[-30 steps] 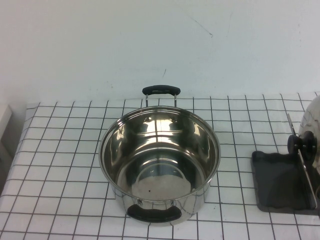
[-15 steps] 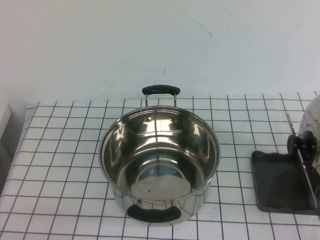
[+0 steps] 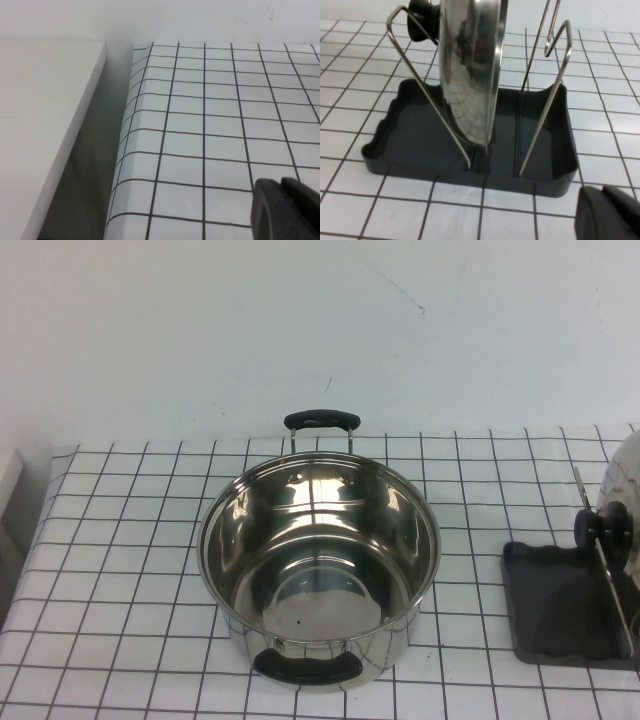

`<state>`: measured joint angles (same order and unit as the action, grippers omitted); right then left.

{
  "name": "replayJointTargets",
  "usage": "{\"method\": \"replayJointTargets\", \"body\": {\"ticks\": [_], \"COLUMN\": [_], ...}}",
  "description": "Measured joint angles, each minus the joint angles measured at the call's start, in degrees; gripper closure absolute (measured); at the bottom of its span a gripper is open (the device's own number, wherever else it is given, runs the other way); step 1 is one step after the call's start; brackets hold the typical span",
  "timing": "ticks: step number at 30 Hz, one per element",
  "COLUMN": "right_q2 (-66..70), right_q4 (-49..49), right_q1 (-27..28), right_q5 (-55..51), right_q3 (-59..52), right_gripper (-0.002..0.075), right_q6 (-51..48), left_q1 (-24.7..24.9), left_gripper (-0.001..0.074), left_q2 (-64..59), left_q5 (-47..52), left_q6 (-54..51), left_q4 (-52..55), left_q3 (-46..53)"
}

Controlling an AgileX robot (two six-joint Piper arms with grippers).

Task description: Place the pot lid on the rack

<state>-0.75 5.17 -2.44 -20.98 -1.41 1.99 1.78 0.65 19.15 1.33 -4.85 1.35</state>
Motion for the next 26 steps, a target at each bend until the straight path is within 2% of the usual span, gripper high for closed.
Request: {"method": "replayJointTargets", "body": {"ticks": [26], "right_q2": [0.0], "right_q4": [0.1], "right_q1": [0.0], "right_q5": [0.0], "right_q3": [0.0], "right_gripper": [0.0729], "right_q6": [0.0], "left_q1": [0.0], "left_gripper": [0.0737], "left_q2": [0.0], "left_q5": [0.2], "left_q6": [-1.7], "left_q4": [-3.8], "left_q3": [-0.1]}}
